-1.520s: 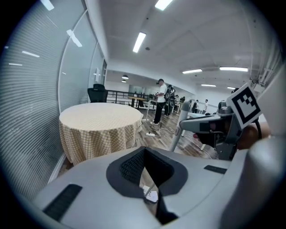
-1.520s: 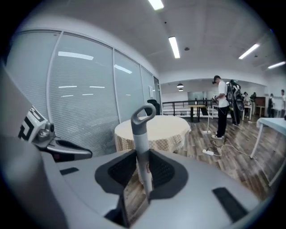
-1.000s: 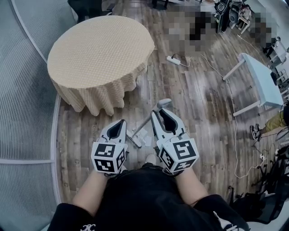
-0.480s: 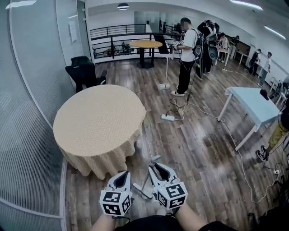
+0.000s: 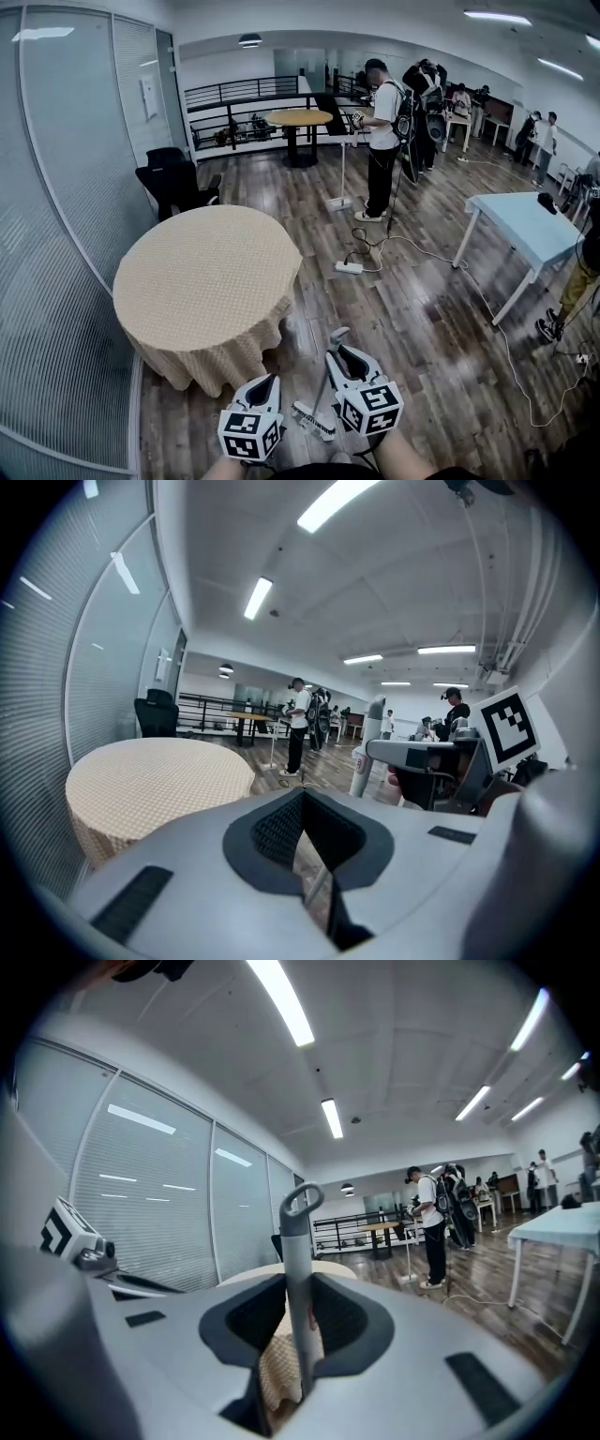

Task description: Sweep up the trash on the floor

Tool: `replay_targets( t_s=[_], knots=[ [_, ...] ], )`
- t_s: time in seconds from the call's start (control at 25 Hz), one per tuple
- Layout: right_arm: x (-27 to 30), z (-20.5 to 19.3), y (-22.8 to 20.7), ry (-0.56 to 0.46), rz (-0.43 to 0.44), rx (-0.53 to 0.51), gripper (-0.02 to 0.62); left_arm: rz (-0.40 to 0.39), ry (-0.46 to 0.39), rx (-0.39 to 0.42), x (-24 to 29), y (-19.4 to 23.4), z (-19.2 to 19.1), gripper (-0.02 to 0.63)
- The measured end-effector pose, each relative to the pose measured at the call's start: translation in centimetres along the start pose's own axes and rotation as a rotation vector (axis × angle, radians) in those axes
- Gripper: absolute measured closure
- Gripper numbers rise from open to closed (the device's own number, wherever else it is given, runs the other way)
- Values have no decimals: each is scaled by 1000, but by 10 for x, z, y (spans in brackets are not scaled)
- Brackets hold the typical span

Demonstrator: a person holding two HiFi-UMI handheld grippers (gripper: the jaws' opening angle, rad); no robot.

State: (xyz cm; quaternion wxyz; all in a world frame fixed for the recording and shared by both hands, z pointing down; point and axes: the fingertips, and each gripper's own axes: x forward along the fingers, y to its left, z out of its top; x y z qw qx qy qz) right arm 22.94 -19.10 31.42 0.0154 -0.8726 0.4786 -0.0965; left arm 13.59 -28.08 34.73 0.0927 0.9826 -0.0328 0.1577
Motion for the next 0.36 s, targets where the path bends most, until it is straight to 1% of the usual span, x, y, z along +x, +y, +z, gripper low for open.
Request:
replay_targets(
  t_s=[0.12, 0.36],
  knots=[
    [-1, 6, -8, -8, -4, -2, 497, -5, 4, 12, 4, -5, -1, 612],
    [5, 8, -12, -30, 7, -18, 497, -21, -10, 31, 15, -8, -4, 612]
  ],
)
